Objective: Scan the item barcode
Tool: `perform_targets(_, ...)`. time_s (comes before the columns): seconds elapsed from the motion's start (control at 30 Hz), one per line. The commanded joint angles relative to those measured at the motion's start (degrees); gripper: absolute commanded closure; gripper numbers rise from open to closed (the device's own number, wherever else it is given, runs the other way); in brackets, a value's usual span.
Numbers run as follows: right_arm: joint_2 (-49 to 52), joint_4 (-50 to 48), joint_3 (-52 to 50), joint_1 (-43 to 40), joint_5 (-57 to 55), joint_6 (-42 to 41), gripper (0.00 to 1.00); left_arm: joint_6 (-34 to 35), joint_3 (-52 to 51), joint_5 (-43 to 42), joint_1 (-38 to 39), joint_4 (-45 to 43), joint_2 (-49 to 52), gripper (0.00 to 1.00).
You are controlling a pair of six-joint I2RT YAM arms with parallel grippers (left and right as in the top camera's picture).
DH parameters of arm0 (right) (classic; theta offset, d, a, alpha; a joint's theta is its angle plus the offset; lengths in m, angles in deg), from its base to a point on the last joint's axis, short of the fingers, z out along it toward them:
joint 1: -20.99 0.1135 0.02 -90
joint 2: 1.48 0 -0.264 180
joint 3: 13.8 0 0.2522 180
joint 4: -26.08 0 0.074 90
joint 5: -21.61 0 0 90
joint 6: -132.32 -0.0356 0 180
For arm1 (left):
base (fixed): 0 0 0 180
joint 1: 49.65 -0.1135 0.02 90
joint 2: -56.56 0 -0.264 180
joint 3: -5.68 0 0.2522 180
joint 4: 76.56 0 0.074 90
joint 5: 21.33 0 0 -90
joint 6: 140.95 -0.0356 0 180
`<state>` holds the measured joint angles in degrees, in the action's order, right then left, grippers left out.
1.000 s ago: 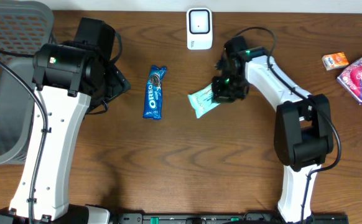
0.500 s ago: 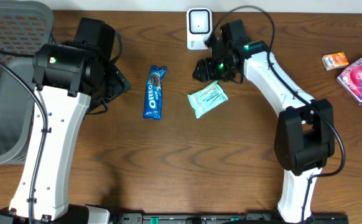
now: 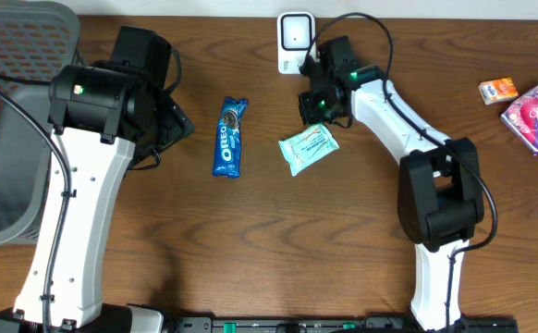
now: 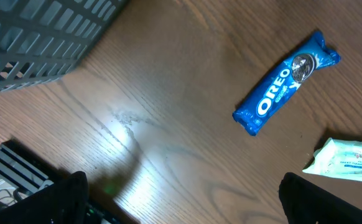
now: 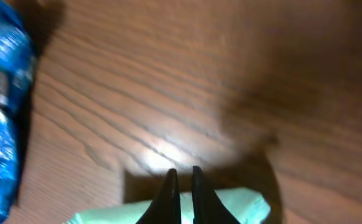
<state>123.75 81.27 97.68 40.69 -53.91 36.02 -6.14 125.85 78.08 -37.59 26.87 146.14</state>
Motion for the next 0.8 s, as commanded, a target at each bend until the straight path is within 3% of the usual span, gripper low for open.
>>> perform_targets(0.0,-0.02,3.67,0.04,0.15,-1.11,0.13,0.96,0.28,-0.13,1.16,-0.15,0.24,0.04,0.02)
perform_targets(0.3,-0.87,23.06,0.09,0.59,2.03,0.2,0.94,0.28,-0.13,1.16,-0.15,0.24,0.04,0.02)
perform_targets(0.43,-2.51,26.25,0.15,0.7,4.02,0.22,0.93,0.28,-0.13,1.16,-0.15,0.24,0.04,0.02)
perform_targets(0.53,-4.33,24.79,0.55,0.07,1.09,0.61,0.83,0.28,-0.13,1.16,-0.15,0.24,0.04,0.02)
perform_targets(0.6,-5.05,23.47,0.59,-0.61,0.42,0.59,0.58,0.28,-0.13,1.16,-0.15,0.24,0.04,0.02)
perform_targets(0.63,-5.25,23.02,0.59,-0.98,0.44,0.57,0.5,0.28,-0.13,1.16,-0.15,0.24,0.04,0.02)
perform_targets(0.77,-5.22,23.96,0.42,-2.32,0.68,-1.18,0.48,0.28,-0.13,1.16,-0.15,0.24,0.04,0.02)
